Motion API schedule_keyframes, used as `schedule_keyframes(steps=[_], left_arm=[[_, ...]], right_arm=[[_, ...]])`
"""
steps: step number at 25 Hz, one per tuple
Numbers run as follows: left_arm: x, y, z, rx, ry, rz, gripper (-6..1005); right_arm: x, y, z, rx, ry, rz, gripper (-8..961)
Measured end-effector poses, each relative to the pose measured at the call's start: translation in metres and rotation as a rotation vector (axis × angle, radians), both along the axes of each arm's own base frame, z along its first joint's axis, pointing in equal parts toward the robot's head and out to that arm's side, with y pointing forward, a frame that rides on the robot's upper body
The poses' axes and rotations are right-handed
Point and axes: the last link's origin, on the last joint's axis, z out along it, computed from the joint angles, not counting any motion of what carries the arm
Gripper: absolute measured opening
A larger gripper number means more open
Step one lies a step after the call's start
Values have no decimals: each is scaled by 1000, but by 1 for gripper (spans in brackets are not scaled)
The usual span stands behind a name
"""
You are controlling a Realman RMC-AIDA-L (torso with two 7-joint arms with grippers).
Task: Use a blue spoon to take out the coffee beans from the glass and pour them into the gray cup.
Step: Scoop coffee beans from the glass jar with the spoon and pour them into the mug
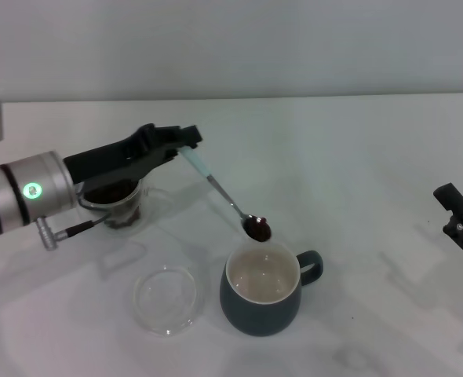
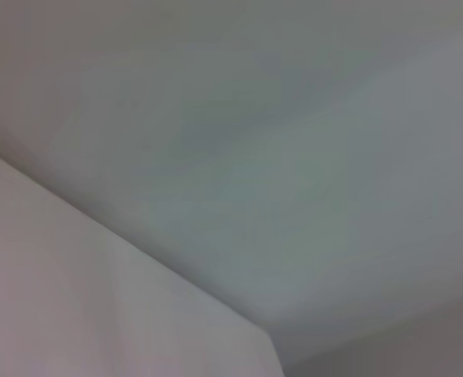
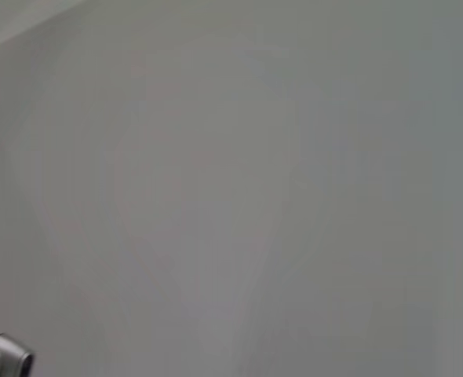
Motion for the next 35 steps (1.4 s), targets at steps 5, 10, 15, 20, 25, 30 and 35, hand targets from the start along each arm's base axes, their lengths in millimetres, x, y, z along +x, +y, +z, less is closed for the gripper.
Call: schedule_keyframes(steps=[5,10,15,20,25,30,35], left_arm=[[12,4,-3,-8,49,-77,137],[28,5,-5,-26,130,-194,137],[33,5,-9,-38,175,-241,137],[36,7,-8,-34,241,-293,137],[46,9,-6,-26,299,-367,137],[58,9,-7,-16,361,-452,137],[66,10,-4,-5,388,-495,137]], right_arm=[[1,-2,-1,-5,-1,-4,785],[2,-4,-1,-6,0,-8,785],[2,-5,-1,-6,2,-10,785],[3,-6,0,-5,2,-13,785],[3,-5,0,-2,3,-15,785],[2,-4,1,3,4,-14,784],[2,-3,1,5,5,-14,784]])
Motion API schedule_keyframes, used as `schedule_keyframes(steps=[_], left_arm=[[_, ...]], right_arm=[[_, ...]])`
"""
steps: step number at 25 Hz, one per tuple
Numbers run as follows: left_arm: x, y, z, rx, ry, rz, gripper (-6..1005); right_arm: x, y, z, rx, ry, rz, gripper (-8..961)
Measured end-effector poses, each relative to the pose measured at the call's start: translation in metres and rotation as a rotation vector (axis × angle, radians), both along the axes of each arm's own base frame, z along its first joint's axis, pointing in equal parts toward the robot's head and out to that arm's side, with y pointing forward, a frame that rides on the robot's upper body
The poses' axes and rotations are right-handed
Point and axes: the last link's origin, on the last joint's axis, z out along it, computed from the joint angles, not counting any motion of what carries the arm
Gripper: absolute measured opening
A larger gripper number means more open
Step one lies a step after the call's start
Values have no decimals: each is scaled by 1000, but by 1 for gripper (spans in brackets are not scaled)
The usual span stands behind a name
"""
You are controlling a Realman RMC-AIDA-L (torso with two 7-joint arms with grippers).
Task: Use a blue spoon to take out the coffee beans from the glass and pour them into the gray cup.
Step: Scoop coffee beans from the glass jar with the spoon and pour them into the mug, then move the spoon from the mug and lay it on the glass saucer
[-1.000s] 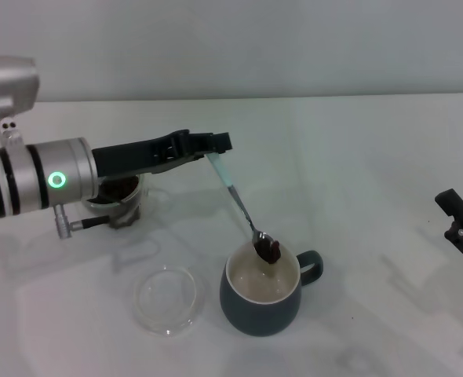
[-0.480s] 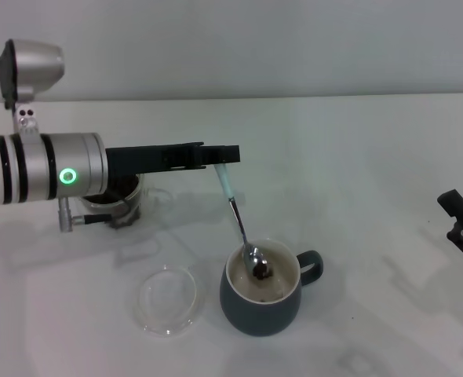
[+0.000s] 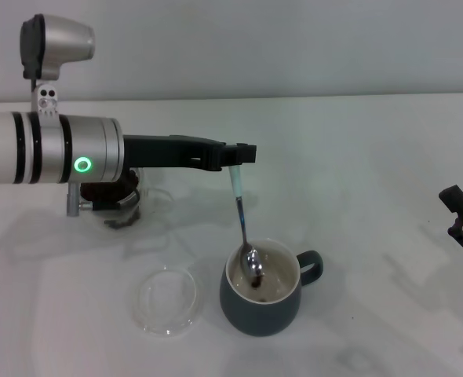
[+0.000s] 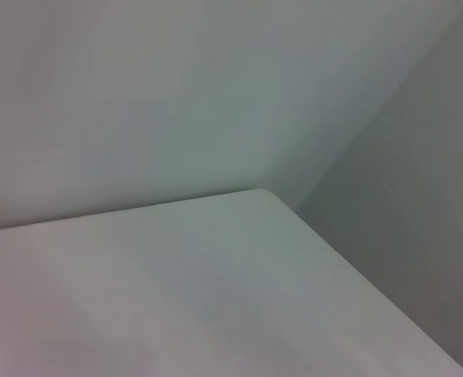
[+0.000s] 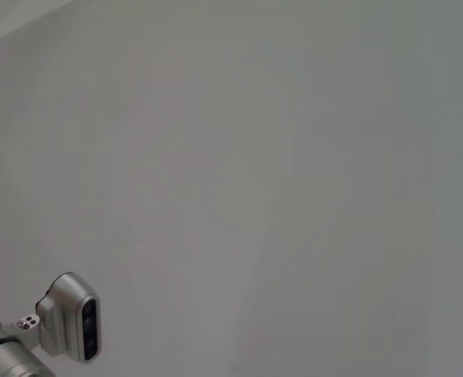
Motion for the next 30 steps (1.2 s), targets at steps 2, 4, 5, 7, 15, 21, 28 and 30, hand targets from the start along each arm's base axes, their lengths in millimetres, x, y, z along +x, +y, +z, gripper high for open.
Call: schedule_keyframes(steps=[2,4,5,7,15,21,28,30], left_arm=[[1,0,2,10,0,-10,137],[2,0,7,31,-1,-24,137],[3,0,11,46,-2,-35,137],[3,-1,17,70,-1,-55,137],[-9,-11,43,162,-47,-60,137],[-45,-24,62,202,-123,69,136],[-96,-45,58,203,-141,237,135],[-107,-50,55,201,-144,270,134]], right_arm=[[0,0,0,1,0,-1,784],[0,0,0,2,0,-2,784],[0,1,0,2,0,-2,784],[0,1,0,3,1,0,783],[-3,5,2,11,5,15,783],[-5,9,2,18,9,26,783],[-5,13,8,57,18,10,783],[-4,15,9,69,23,2,783]])
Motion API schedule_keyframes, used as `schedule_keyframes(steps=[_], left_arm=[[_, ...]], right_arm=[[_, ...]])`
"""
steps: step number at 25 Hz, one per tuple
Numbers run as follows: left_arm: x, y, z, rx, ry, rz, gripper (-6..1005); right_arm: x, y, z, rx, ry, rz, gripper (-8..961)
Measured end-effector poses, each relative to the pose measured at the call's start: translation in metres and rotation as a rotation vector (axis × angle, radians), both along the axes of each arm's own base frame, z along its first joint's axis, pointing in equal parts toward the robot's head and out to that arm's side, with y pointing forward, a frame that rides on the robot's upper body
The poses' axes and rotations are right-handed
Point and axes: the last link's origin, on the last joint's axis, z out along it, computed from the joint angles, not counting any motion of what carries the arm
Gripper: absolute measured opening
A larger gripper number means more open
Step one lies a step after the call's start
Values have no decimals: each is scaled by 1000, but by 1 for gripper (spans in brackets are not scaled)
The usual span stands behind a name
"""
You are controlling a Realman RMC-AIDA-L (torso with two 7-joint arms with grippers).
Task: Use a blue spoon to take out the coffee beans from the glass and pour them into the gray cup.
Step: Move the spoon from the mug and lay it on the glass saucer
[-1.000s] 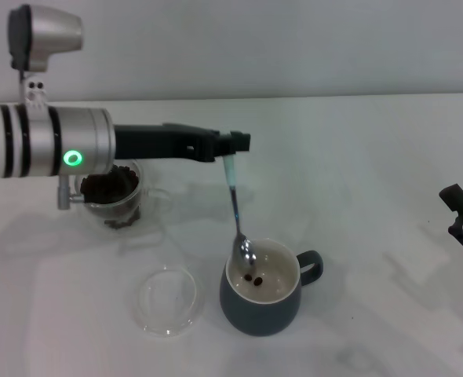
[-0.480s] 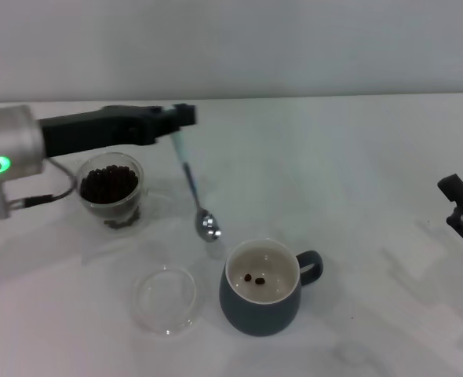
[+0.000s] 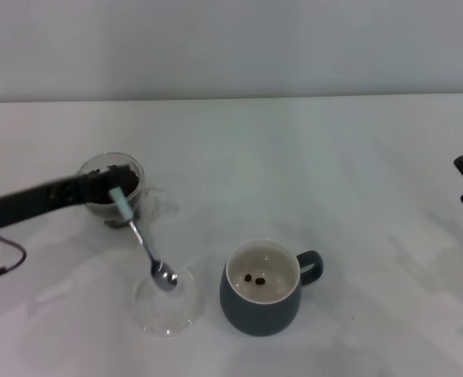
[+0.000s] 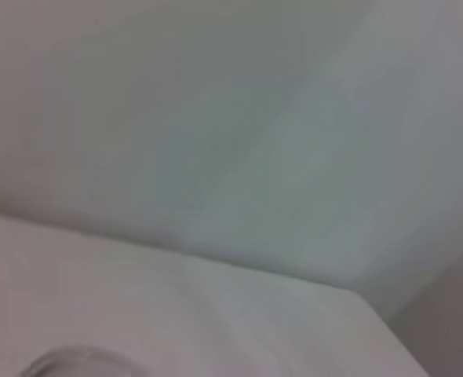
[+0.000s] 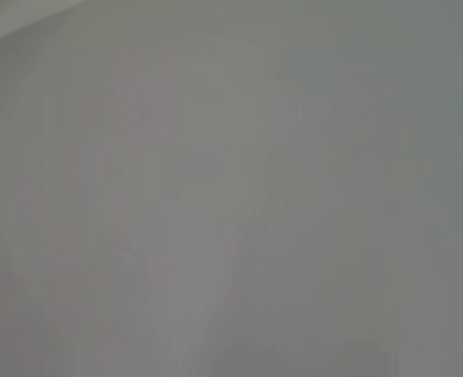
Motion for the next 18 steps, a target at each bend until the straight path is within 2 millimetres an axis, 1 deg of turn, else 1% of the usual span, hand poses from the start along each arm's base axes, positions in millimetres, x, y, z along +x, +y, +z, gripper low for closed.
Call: schedule_keyframes(steps=[3,6,13,18], left_arm=[[-12,-5,-3,-6,-5,38,134],[-19,-10,-8,-21,-9,61,134],[-29,-15,-20,-44,-11,95,134],[-32,-13,-28,-47,-4,117,134]], right_arm=[[0,1,1,6,8,-2,782],[-1,2,1,6,16,-5,782],[-1,4,1,4,18,-4,782],[0,2,1,-4,29,-10,782]])
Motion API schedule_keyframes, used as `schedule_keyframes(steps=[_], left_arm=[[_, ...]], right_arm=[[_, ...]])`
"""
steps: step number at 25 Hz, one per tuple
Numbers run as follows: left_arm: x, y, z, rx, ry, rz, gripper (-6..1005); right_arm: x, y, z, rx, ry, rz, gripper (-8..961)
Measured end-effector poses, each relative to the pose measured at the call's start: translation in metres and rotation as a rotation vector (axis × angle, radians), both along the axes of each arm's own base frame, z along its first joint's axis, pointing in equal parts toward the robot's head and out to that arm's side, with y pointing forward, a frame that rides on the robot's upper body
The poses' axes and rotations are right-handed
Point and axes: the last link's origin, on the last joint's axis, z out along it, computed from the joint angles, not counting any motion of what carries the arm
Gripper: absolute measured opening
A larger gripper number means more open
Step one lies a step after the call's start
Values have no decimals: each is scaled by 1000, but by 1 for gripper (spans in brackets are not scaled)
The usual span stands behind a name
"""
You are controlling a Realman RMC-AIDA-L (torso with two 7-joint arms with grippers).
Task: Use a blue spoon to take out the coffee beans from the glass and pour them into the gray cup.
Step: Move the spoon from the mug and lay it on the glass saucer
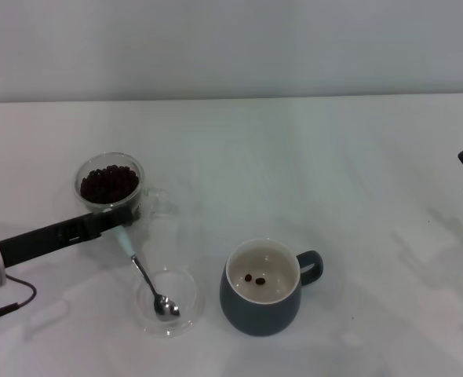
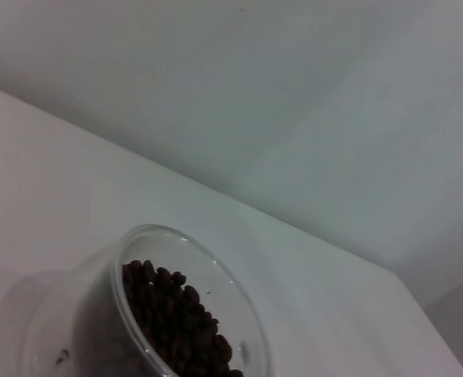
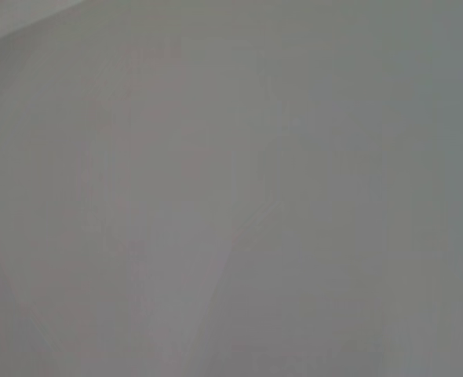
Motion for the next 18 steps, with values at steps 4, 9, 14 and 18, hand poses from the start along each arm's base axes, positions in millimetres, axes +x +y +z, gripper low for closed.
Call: schedule_keyframes(steps=[4,9,14,18], left_arm=[[-2,1,-6,-14,-1,15,145],[-3,0,-7,-14,5,16,196],[-9,-2,-6,-2,10,37,246],[-13,-4,-7,0,18,51,329]], right_arm=[[1,-1,0,-1,-1,-6,782],[1,-1,0,-3,-3,-7,782],[1,0,0,-4,-4,-6,781],[1,0,-1,-6,-6,-5,781]])
